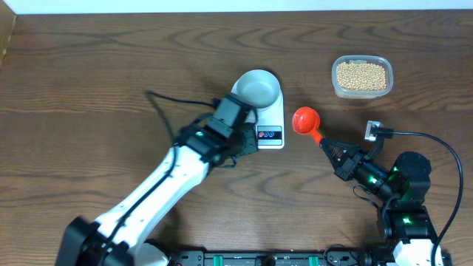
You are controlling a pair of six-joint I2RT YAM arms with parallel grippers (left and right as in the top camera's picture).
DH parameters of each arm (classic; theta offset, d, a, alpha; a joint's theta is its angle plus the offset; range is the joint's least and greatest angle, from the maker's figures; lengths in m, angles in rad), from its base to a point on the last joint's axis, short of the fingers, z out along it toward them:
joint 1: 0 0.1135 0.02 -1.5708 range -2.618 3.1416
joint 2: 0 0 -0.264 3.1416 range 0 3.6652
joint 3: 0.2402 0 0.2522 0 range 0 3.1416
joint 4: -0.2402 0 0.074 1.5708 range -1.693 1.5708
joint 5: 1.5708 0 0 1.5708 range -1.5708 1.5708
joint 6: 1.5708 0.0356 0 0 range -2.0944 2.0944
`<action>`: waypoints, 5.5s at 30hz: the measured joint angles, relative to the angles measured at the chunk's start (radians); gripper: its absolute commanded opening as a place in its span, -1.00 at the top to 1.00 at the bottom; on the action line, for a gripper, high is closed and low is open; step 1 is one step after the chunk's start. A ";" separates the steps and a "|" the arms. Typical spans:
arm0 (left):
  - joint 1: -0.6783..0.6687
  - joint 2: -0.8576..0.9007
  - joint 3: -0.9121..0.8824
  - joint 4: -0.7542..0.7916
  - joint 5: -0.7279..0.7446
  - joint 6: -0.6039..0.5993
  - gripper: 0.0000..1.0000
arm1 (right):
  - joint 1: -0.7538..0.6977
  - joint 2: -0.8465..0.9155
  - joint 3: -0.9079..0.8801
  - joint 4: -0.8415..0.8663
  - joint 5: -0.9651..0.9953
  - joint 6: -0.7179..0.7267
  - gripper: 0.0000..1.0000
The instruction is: Scoop item into bowl and weigh 50g on scale
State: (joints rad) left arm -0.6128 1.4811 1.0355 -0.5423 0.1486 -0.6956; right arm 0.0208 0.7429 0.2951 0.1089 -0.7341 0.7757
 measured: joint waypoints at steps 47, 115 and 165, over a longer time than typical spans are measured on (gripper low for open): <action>-0.019 0.300 0.000 0.327 -0.096 0.088 0.85 | -0.259 0.000 0.035 -0.068 -0.296 0.026 0.98; 0.239 -0.292 0.002 -0.145 -0.388 0.142 0.85 | -0.259 0.001 0.035 -0.135 -0.200 0.001 0.98; 0.615 -0.304 0.004 0.190 -0.576 0.164 0.84 | -0.259 0.004 0.035 -0.120 -0.120 0.026 0.98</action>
State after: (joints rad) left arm 0.0021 1.1774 1.0393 -0.3519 -0.4274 -0.5320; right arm -0.2382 0.7467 0.3302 -0.0109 -0.8543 0.8013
